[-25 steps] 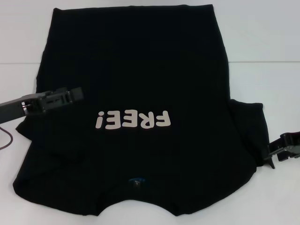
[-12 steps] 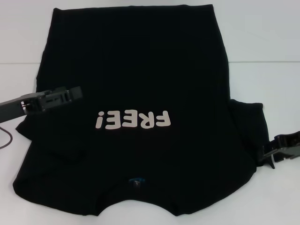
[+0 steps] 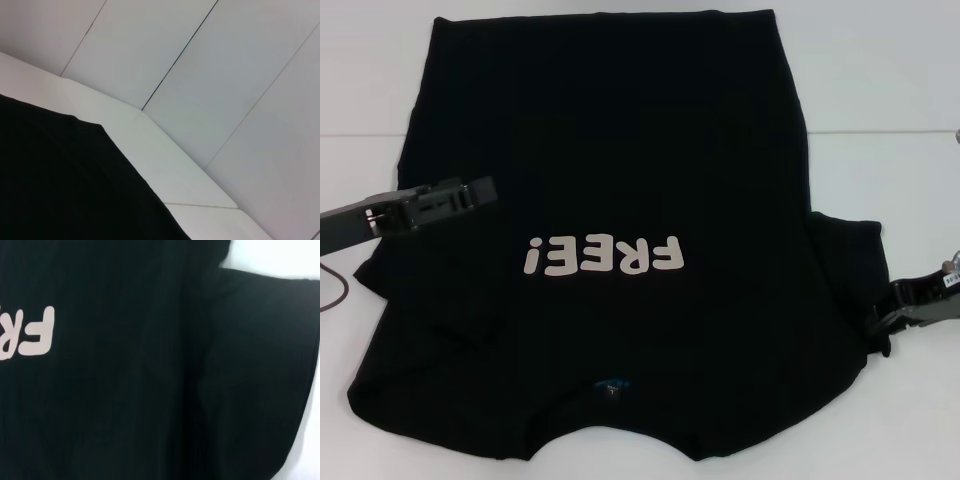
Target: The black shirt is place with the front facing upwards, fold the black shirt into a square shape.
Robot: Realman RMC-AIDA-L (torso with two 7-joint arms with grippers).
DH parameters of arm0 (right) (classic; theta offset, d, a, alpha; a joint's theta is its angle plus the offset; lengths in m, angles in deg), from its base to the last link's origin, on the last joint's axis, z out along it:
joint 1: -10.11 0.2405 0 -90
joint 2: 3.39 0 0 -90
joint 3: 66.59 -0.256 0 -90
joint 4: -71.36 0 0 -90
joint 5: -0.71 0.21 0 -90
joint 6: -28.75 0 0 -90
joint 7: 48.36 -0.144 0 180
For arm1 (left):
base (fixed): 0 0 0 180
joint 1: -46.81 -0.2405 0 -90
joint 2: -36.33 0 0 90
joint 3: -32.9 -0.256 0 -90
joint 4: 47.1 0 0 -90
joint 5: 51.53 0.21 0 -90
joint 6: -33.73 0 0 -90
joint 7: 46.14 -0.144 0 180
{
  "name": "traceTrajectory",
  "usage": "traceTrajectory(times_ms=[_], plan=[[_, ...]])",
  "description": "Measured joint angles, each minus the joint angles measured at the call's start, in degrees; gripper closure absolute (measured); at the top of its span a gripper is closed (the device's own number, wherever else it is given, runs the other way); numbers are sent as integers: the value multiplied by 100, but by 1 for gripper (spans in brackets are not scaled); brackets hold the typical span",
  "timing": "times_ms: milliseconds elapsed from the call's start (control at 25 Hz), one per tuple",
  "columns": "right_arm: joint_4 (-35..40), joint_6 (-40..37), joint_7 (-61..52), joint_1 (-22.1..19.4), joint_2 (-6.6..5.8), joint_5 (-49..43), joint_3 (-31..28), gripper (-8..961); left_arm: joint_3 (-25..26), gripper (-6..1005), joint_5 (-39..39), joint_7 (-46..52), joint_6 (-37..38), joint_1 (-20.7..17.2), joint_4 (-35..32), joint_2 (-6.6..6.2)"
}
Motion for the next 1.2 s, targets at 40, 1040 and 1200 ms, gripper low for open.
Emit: traceTrajectory(times_ms=[40,1040,1200], plan=[[0,1,-1,9,0,-5,1,470,0,126,0,0,0,-1,0,0],[667,-225,376,-472,-414,294,-1216,944,1,126,-917,165,301,-309,72,0],[632,-215,429,-448,-483,494,-1307,945,8,126,-1337,288,440,-419,76,-18]])
